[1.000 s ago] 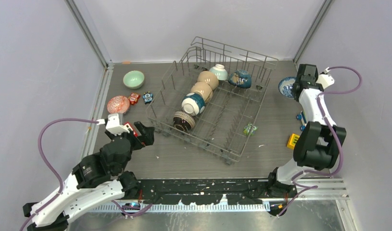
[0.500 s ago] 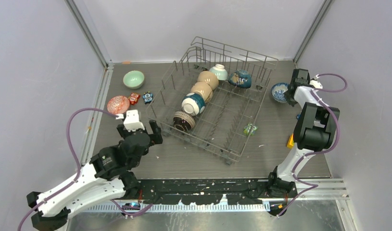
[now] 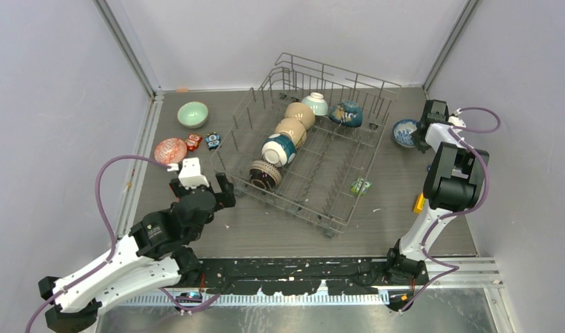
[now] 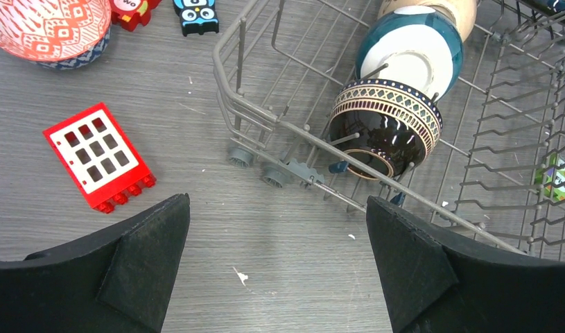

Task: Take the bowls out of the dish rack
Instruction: Place the bowl at the center of the board.

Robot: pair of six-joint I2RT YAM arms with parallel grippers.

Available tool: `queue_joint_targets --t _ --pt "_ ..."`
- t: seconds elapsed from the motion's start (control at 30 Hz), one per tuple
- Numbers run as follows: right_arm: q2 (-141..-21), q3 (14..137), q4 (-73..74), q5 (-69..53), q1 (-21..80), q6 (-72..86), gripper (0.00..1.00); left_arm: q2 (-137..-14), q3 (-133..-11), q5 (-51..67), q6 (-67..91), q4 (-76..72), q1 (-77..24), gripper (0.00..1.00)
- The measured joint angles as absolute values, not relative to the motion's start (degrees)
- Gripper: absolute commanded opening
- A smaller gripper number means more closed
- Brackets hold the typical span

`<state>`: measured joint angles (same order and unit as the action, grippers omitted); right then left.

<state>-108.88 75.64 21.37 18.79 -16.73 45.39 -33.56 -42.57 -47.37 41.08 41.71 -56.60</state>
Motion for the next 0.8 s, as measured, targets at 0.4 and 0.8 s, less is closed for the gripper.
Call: queue_joint_targets --t 0.4,0.8 --pt "-108.47 75.64 21.82 18.48 -16.73 45.67 0.63 -36.29 -42.72 -46.46 41.08 40.84 -56.6 1.0" --pt "-86.96 75.66 29.15 25.61 -15.77 49.45 0.68 -36.88 -42.94 -42.59 37.8 35.16 -56.6 1.0"
